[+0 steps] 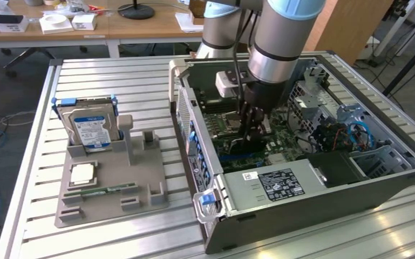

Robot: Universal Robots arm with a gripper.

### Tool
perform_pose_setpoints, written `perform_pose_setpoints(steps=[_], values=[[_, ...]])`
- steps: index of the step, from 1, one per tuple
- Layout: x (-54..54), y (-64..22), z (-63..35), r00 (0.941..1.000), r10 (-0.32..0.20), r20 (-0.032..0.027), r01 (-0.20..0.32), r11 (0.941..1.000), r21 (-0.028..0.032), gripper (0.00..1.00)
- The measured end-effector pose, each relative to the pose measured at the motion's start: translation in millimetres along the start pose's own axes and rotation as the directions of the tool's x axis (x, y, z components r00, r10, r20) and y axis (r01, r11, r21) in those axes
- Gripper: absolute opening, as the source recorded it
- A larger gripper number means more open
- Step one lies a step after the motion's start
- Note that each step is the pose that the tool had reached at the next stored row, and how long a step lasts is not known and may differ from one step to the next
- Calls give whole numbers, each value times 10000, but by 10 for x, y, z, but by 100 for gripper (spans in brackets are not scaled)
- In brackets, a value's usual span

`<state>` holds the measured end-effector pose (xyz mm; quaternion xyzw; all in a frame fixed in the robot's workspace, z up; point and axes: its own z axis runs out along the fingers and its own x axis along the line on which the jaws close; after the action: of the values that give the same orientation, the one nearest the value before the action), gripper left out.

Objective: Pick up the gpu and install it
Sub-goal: 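Insert the gpu into the slot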

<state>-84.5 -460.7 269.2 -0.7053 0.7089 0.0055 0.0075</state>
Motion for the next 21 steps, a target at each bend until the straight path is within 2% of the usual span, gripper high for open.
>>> perform_pose_setpoints(steps=[21], values=[[-10,-1,-542,10000,0,-1,0,10000,0,33]])
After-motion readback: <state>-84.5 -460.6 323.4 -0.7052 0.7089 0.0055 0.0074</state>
